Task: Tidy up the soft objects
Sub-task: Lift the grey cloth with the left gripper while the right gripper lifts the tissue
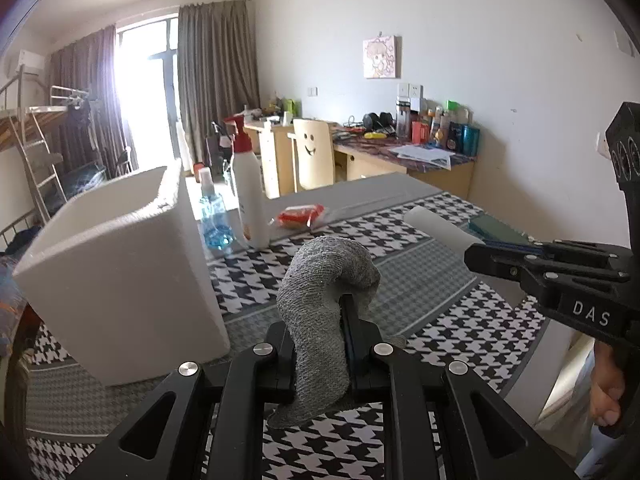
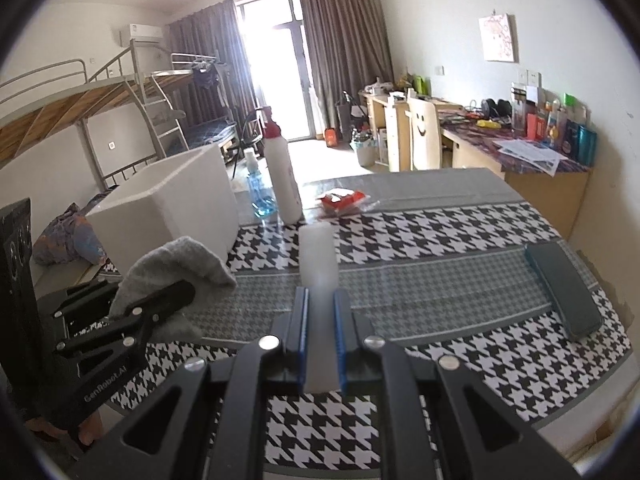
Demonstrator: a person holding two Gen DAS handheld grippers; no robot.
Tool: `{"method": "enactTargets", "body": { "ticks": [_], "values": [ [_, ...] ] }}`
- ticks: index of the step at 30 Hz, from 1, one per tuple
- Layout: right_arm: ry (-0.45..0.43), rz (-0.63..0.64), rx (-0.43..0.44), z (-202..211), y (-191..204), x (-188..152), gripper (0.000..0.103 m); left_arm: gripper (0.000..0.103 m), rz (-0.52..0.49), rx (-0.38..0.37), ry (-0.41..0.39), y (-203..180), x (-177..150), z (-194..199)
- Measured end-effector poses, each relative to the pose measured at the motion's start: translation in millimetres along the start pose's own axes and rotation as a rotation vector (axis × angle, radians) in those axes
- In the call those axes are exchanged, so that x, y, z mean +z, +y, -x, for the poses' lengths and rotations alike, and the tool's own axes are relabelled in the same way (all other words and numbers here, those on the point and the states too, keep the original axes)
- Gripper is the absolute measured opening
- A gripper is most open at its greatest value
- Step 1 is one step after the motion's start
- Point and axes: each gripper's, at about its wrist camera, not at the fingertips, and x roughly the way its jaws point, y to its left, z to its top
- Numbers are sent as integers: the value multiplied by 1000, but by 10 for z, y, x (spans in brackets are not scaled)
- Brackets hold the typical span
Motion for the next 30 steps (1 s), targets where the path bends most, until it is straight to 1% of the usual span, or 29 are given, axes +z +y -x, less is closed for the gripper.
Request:
{"method": "enactTargets", "body": {
  "ticks": [7,17,30],
  "values": [
    [-19,18,16,-3,70,86,15,18,7,13,-29,59,80,46],
    [-36,39,28,-32,139,195,15,17,20,6,-74,151,240,158],
    [-77,79,62,-50,268,399,15,18,39,56,-129,315,423,214]
  ]
}}
